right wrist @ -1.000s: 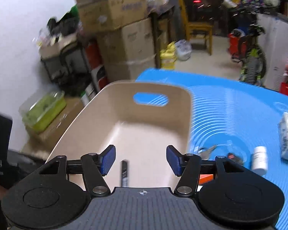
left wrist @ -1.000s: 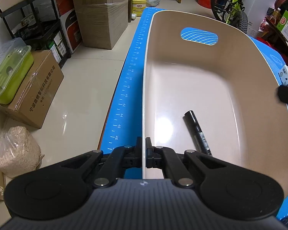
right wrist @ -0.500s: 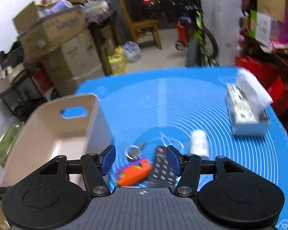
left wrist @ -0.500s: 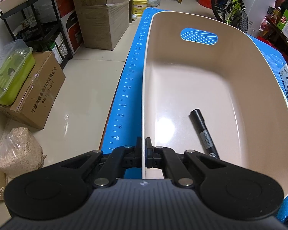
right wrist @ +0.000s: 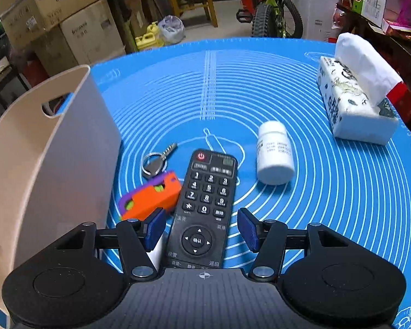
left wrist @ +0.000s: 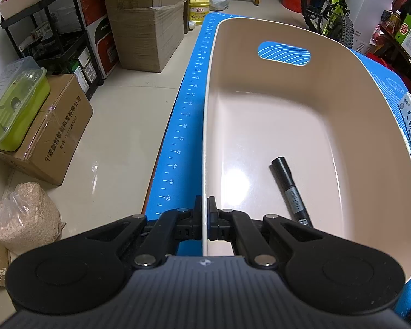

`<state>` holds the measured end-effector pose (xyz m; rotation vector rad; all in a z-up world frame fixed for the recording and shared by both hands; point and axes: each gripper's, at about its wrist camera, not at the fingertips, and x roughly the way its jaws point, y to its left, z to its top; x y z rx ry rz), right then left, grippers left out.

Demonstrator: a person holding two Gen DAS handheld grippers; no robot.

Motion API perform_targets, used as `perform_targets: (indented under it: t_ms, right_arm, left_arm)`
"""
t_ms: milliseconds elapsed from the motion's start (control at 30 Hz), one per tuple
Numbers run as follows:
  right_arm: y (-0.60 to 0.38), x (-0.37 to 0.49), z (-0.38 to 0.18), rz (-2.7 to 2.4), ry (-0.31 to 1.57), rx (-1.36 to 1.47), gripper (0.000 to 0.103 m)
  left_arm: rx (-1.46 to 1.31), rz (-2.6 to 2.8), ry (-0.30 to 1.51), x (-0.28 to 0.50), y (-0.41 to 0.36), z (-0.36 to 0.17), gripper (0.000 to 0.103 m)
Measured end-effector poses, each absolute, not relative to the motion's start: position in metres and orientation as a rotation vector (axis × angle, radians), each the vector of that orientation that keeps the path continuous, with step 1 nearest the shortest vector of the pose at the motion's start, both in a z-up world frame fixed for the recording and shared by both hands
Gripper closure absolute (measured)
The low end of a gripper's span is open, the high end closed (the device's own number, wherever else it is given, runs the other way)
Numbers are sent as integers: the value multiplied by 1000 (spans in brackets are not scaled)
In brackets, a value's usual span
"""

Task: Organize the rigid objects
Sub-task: 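Move the right tool to the black remote and grasp it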

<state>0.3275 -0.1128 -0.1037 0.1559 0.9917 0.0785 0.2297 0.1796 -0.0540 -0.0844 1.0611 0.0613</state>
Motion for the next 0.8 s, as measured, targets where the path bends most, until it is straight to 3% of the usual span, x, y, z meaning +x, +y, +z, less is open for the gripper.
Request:
perform_targets:
  t_ms: [533,633,800]
  right_arm:
    - [-92,332,-126,30,1001,56,36]
    - [-89,330,-126,29,994,33,43]
    - [-93,330,-124,18,986,69,47]
  left_arm:
    - [-91,48,1061,229,181,-53,100]
    - [-89,49,1061,229,180,-53,100]
    - [-88,49,1061,230,180,-53,100]
